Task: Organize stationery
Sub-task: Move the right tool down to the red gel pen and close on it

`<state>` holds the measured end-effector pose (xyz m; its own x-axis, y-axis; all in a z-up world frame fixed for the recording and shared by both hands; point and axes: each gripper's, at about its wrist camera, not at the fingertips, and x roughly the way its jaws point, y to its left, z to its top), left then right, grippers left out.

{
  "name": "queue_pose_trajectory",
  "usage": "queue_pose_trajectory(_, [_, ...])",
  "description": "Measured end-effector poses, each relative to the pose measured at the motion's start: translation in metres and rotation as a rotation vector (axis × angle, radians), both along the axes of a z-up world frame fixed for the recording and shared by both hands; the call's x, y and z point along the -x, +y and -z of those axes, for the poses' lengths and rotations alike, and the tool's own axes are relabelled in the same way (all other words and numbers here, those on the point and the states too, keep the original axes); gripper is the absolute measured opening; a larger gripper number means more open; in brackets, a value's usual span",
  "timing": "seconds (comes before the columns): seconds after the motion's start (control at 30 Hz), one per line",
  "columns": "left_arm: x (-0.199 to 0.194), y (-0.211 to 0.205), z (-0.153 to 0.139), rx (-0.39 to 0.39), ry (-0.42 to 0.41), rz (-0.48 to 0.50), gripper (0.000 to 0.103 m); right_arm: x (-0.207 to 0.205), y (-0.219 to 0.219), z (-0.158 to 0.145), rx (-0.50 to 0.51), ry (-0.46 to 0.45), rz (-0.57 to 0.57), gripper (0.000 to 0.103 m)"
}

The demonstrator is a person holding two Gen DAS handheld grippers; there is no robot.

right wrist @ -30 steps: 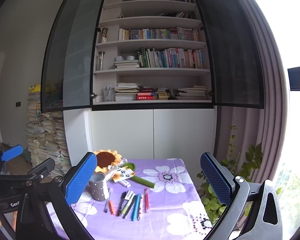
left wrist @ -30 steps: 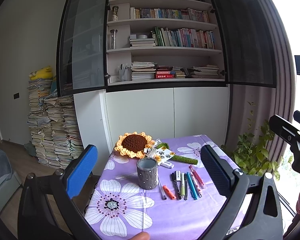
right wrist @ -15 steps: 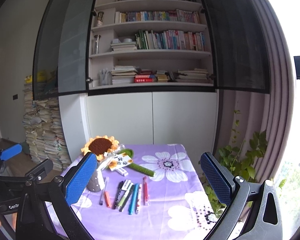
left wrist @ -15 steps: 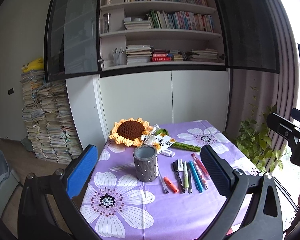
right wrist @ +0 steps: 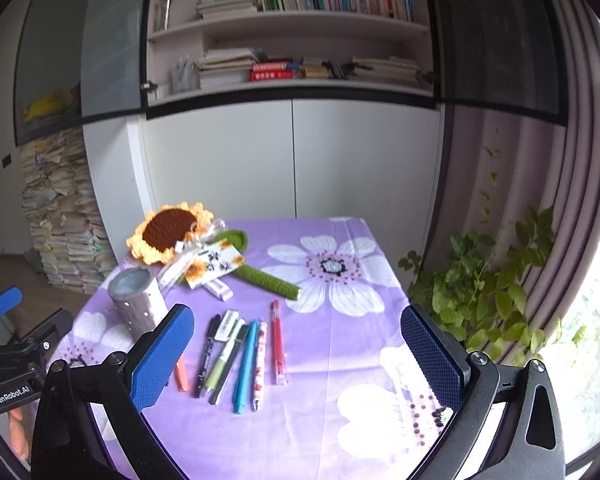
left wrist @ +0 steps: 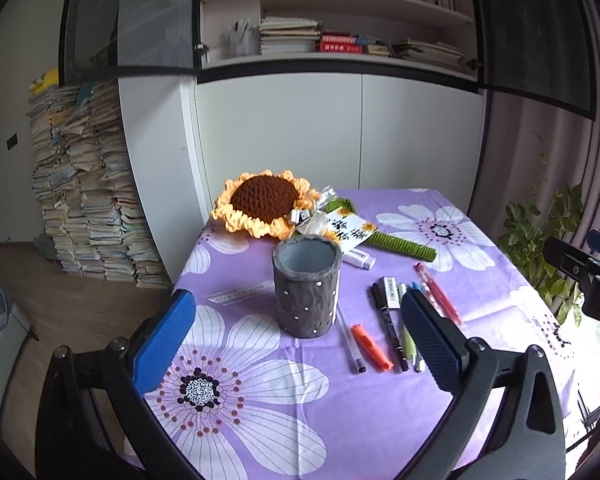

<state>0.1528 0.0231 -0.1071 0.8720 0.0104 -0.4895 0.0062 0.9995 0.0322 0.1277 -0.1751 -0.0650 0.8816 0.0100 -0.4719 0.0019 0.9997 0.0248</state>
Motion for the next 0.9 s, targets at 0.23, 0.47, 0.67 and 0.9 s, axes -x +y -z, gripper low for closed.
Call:
queue_pose_trajectory(0.23, [-0.032, 0.008, 0.024, 0.014, 0.084, -0.007, 0.102, -0.04, 0.004, 0.028, 0.019, 0.092, 0.007, 0.103])
queue_pose_trajectory(0.47, [-0.052, 0.01, 0.036, 0.018, 0.122, 0.006, 0.102, -0.064, 0.001, 0.042, 0.013, 0.158, 0.029, 0.103])
queue_pose_trajectory(0.67, [-0.07, 0.014, 0.047, 0.035, 0.161, 0.027, 0.102, -0.086, -0.005, 0.054, 0.02, 0.225, 0.048, 0.102])
queue_pose_trajectory(0.9, [-0.086, 0.017, 0.047, 0.058, 0.15, 0.077, 0.102, -0.124, 0.0, 0.067, -0.014, 0.341, -0.034, 0.049])
